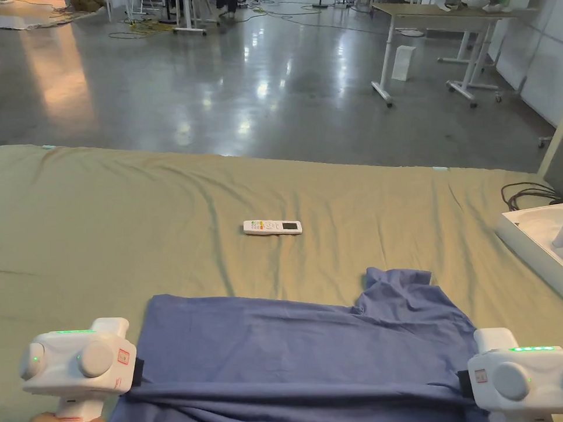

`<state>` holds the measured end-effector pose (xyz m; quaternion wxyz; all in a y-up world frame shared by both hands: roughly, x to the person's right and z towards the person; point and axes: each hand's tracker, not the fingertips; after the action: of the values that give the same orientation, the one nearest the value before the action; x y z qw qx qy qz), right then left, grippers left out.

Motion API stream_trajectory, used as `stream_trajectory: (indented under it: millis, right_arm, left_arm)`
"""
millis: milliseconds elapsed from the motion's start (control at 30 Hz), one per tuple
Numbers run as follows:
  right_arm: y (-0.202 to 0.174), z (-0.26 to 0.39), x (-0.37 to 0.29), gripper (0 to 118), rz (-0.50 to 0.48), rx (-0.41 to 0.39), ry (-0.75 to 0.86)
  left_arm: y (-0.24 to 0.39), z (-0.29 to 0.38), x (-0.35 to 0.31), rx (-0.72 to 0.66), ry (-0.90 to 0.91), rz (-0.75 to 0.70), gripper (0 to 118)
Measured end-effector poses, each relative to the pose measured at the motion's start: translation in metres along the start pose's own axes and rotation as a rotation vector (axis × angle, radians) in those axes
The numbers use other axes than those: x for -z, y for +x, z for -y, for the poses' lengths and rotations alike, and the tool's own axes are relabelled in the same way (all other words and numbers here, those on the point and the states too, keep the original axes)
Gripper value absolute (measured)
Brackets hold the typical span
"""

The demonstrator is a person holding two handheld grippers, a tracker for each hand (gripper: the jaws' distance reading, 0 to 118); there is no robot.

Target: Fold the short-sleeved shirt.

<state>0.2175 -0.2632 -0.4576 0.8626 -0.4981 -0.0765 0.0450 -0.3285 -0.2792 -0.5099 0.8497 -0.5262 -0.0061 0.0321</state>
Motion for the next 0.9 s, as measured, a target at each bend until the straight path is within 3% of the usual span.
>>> stream_trajectory:
  millis: [133,167,200,267,300,333,433,600,633,767,833,867,900]
  right_arm:
    - [-0.001,0.003,0.005,11,-0.007,-0.015,-0.013]
    - [-0.001,0.005,0.002,13,-0.004,-0.021,-0.007]
    - [-0.002,0.006,-0.004,24,0.000,-0.022,0.005]
    - [0.001,0.008,-0.019,45,0.002,-0.005,0.082]
    - [0.002,0.008,-0.026,56,0.003,0.008,0.110]
    - [0.001,0.007,-0.037,61,0.003,0.027,0.159]
    - [-0.002,0.011,-0.070,63,-0.035,0.060,0.321]
    - [-0.026,0.024,-0.134,64,-0.068,0.104,0.613]
    - [-0.031,0.028,-0.146,63,-0.073,0.120,0.664]
    - [-0.055,0.043,-0.186,60,-0.067,0.153,0.846]
    - [-0.066,0.050,-0.200,39,-0.052,0.135,0.907]
    - [-0.071,0.052,-0.204,28,-0.047,0.122,0.931]
    - [-0.075,0.055,-0.208,16,-0.031,0.114,0.940]
  left_arm:
    - [-0.002,0.000,0.010,-0.018,-0.027,0.001,7]
    - [-0.002,-0.001,0.012,-0.014,-0.019,0.002,8]
    - [-0.001,0.001,0.005,-0.013,-0.016,0.002,11]
    - [0.007,-0.001,-0.011,0.015,0.050,-0.026,22]
    - [0.009,-0.004,-0.014,0.020,0.076,-0.017,36]
    - [0.002,0.000,-0.017,0.015,0.118,-0.003,48]
    - [0.005,0.016,-0.039,-0.004,0.235,0.060,51]
    - [-0.006,0.041,-0.102,0.046,0.529,0.084,51]
    - [0.051,0.039,-0.121,0.060,0.587,0.074,51]
    - [0.079,0.064,-0.162,0.135,0.780,0.025,51]
    - [0.097,0.074,-0.174,0.146,0.825,0.022,42]
    - [0.099,0.078,-0.180,0.139,0.840,0.022,31]
    - [0.096,0.081,-0.184,0.136,0.851,0.033,13]
